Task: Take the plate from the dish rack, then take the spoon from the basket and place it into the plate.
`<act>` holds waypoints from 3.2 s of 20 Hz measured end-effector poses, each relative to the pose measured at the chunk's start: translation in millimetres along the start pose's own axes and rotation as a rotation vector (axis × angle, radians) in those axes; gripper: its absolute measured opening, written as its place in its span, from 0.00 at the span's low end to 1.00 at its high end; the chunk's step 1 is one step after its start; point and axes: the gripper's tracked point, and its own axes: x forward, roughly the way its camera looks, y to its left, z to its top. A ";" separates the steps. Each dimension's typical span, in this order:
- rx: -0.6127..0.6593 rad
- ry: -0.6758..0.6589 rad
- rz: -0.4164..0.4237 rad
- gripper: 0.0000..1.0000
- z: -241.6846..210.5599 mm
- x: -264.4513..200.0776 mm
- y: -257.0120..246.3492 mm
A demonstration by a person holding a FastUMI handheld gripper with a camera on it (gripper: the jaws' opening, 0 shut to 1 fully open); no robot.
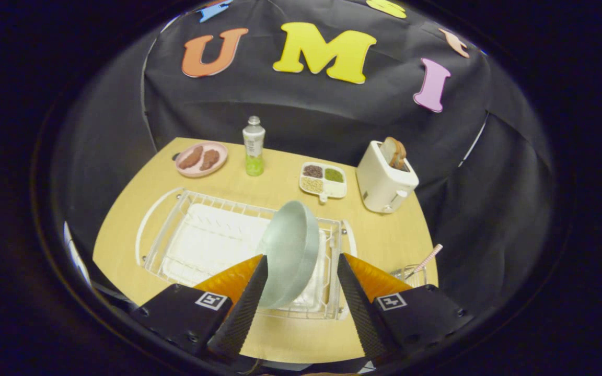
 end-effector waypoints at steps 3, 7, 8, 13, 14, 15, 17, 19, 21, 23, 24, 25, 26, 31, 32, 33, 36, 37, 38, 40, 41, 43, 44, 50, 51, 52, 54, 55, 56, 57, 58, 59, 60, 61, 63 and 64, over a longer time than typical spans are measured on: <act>0.049 0.120 -0.032 0.77 1.5 29.0 1.2; 0.082 0.303 -0.051 0.59 -1.8 48.8 -0.5; 0.082 0.320 -0.047 0.53 -0.1 52.1 1.1; 0.029 0.353 -0.136 0.23 5.4 54.4 5.6; 0.018 0.349 -0.169 0.22 6.2 51.2 7.9; 0.014 0.335 -0.200 0.21 7.9 47.2 13.1; -0.032 0.265 -0.273 0.19 16.1 38.4 21.0; -0.055 0.226 -0.340 0.18 15.7 30.7 30.8; -0.082 0.199 -0.397 0.18 16.6 26.3 38.0; -0.081 0.173 -0.444 0.18 15.5 23.0 44.5; -0.085 0.161 -0.463 0.18 15.7 21.7 47.2; -0.087 0.154 -0.483 0.18 13.7 21.1 50.4; -0.085 0.142 -0.500 0.18 13.4 19.3 52.3; -0.030 0.068 -0.594 0.18 14.8 9.1 48.2; -0.027 0.039 -0.632 0.18 18.9 3.6 42.2; -0.023 0.018 -0.653 0.17 20.3 0.1 38.7; -0.004 -0.001 -0.645 0.16 18.7 -6.8 33.9; 0.010 0.002 -0.621 0.16 15.6 -6.7 31.6; 0.025 0.006 -0.586 0.16 12.0 -6.6 28.9; 0.108 0.018 -0.503 0.16 2.2 -7.9 22.6; 0.143 0.023 -0.449 0.16 -2.8 -8.3 20.8; 0.221 0.018 -0.355 0.16 -12.1 -18.6 14.7; 0.253 0.004 -0.303 0.16 -16.0 -26.0 13.2; 0.289 -0.090 -0.035 0.16 -64.5 -60.3 6.0; 0.297 -0.103 0.006 0.17 -77.2 -63.6 5.1; 0.306 -0.114 0.045 0.16 -90.8 -65.6 2.8; 0.325 -0.128 0.114 0.16 -121.8 -64.5 -1.0; 0.331 -0.125 0.147 0.16 -138.8 -61.7 -1.8; 0.346 -0.119 0.179 0.16 -155.4 -56.4 -2.0; 0.358 -0.105 0.209 0.16 -173.4 -49.8 -2.8; 0.376 -0.091 0.227 0.16 -189.3 -40.9 -3.4; 0.386 -0.071 0.227 0.16 -207.7 -31.2 -5.1; 0.392 -0.059 0.223 0.16 -221.9 -22.5 -5.4; 0.402 -0.047 0.229 0.16 -232.4 -13.7 -1.3; 0.431 -0.006 0.264 0.16 -255.3 3.0 7.1; 0.449 0.007 0.294 0.16 -264.3 10.3 10.3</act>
